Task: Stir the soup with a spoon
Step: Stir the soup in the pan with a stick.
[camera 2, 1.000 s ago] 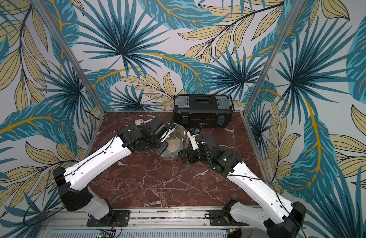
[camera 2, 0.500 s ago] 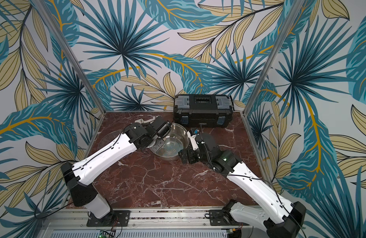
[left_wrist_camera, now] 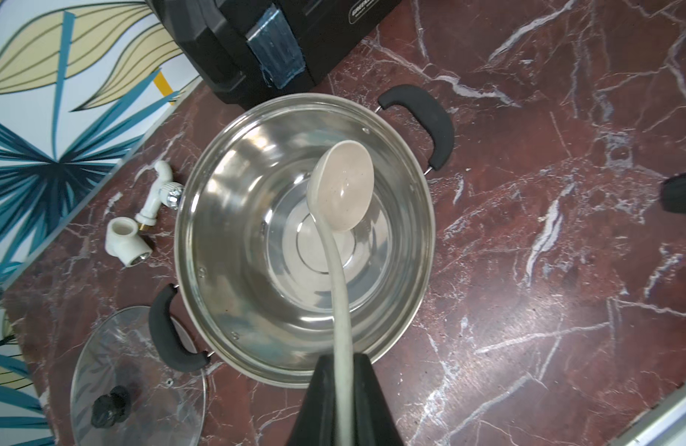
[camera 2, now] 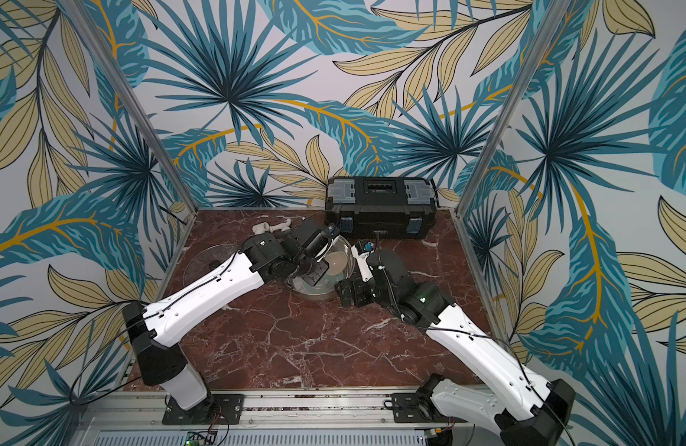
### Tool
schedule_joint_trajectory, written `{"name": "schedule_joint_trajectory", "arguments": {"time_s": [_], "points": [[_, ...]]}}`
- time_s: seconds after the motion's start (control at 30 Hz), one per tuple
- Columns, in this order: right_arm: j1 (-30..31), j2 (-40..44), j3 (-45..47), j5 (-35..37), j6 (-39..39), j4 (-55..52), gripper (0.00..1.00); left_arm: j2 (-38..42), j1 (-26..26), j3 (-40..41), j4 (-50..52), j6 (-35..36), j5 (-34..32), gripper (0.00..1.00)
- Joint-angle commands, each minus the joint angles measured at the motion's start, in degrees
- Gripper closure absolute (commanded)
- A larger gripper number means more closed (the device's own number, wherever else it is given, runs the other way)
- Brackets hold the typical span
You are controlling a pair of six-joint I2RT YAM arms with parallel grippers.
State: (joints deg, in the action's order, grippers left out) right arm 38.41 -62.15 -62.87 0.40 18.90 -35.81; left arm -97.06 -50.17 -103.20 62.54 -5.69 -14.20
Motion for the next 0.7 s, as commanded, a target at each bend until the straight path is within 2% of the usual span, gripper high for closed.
{"name": "schedule_joint_trajectory", "arguments": {"time_s": [0.0, 0.13, 0.33, 0.53, 0.67], "points": [[0.3, 0.0, 0.9, -0.1, 0.4, 1.0, 0.00, 5.0, -0.1, 2.7, 2.0, -3.2, 3.0, 1.00], [0.3, -1.0, 0.7, -1.0, 0.8, 2.1, 0.00, 7.9, -0.1, 5.8, 5.9, -3.9, 1.4, 1.00], [0.4, -1.7, 0.5, -1.7, 1.0, 3.0, 0.01, 7.9, 0.0, 6.5, 12.2, -2.3, -6.6, 1.00], [0.4, -1.2, 0.7, -1.6, 1.1, 2.5, 0.01, 4.9, 0.7, 4.1, 12.5, 0.4, -15.2, 1.00], [0.4, -0.4, 1.2, -1.0, 0.9, 2.0, 0.00, 3.0, 1.0, 1.3, 8.2, 2.5, -17.8, 1.00]]}}
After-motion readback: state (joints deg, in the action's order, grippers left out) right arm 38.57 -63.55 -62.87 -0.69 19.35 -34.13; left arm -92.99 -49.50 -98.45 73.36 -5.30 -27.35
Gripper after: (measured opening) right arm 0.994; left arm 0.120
